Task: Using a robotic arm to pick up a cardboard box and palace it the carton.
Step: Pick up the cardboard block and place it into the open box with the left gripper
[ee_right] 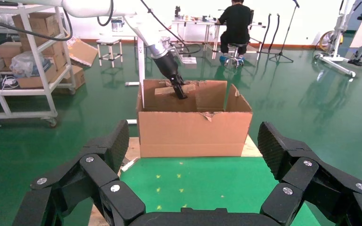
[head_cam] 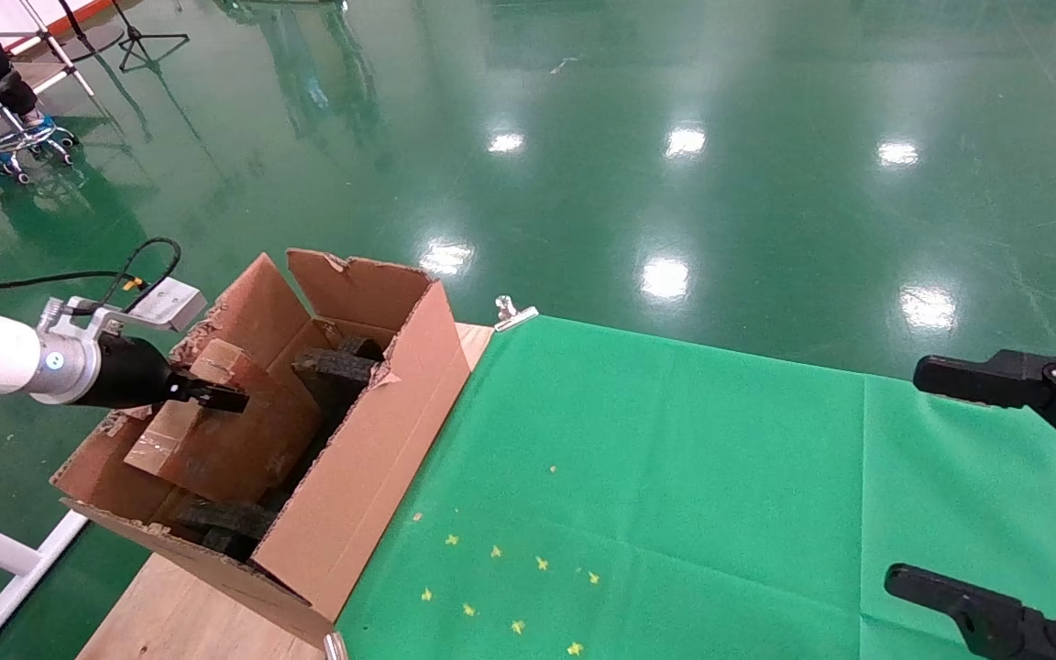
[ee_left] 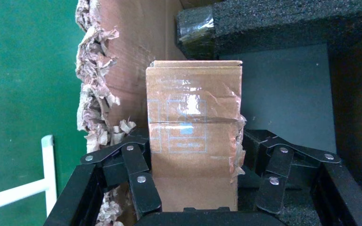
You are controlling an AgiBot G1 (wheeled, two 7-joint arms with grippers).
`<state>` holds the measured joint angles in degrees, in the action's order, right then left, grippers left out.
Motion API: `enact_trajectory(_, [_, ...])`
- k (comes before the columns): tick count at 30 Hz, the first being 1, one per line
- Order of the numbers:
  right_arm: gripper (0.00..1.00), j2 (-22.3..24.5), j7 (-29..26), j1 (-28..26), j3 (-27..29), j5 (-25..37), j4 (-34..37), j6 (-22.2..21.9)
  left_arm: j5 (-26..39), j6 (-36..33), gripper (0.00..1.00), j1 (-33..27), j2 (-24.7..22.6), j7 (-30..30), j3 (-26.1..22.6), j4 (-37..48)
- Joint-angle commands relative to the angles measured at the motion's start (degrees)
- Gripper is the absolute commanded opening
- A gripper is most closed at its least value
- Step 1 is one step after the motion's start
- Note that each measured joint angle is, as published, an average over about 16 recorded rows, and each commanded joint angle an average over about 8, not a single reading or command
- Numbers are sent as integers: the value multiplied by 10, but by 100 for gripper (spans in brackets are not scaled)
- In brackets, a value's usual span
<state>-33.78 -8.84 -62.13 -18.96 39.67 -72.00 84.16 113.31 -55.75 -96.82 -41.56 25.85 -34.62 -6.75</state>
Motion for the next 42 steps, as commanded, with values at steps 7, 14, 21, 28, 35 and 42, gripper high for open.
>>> enact_trajectory(7, [100,0,0,0,0,0,0,0,1,0,100,0,-1,0,0,3])
enact_trajectory(14, [100,0,0,0,0,0,0,0,2,-4,100,0,1,0,0,-2])
enact_trajectory(21, [100,0,0,0,0,0,0,0,3,-6,100,0,3,1,-1,-4])
enact_trajectory(28, [100,0,0,0,0,0,0,0,-5,-14,100,-10,4,-9,4,-22])
enact_trajectory(35, [100,0,0,0,0,0,0,0,-65,-63,100,-31,29,-45,40,-99])
enact_trajectory(42, [100,0,0,0,0,0,0,0,-109,-110,100,-29,53,-61,63,-172])
